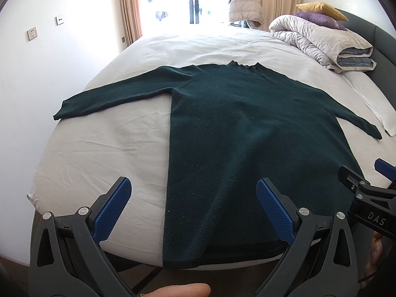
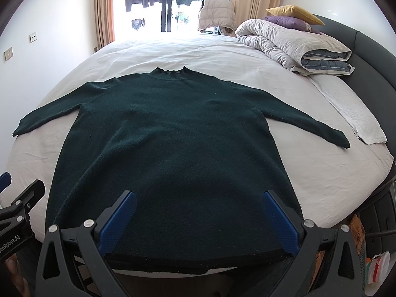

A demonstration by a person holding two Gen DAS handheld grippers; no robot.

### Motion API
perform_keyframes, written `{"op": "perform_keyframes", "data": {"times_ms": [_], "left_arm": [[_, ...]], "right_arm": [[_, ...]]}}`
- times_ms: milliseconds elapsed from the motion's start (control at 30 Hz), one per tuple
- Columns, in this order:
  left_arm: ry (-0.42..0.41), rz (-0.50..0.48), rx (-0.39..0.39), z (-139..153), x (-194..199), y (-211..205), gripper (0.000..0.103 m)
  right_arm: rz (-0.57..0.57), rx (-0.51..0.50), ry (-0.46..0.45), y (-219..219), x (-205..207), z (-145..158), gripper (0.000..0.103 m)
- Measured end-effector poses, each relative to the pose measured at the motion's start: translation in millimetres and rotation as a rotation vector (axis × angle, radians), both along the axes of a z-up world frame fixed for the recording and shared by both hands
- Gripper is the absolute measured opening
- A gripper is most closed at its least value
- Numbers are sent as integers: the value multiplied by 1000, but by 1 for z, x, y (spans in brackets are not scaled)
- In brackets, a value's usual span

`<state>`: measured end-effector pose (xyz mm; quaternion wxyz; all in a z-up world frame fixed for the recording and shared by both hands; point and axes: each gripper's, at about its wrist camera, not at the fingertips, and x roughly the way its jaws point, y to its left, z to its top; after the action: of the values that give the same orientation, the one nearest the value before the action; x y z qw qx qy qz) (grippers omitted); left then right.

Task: Fold small clothes
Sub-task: 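Grasp the sweater sleeve cuff with the left gripper and lift it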

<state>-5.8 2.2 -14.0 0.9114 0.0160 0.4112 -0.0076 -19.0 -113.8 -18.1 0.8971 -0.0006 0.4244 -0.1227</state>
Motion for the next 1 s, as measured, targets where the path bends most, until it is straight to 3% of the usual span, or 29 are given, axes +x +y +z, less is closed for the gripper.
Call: {"op": "perform_keyframes", "data": {"times_ms": [200,333,433,567,700,800,900,1000], "left_arm": [[18,15,-41,-4,6,13,103],[44,42,-160,-10,20,44,103],[49,69,-292,-16,37,80,103],[35,60,-582,-30,64,138,103],[86,163,-666,-45,98,196,103],[-7,301,-831,-55,119,259,103],[-92,400,-947,-64,142,313,103],[-101,472,-1040,-82,167,352,103]], "right_arm": [[16,-7,16,3,6,-5,103],[41,-3,20,7,16,-9,103],[63,10,16,11,27,-11,103],[123,47,-6,20,43,-11,103],[169,128,-17,25,60,-14,103],[190,219,-39,27,69,-17,96],[209,274,-38,31,79,-22,92],[220,320,-42,33,87,-25,87]]}}
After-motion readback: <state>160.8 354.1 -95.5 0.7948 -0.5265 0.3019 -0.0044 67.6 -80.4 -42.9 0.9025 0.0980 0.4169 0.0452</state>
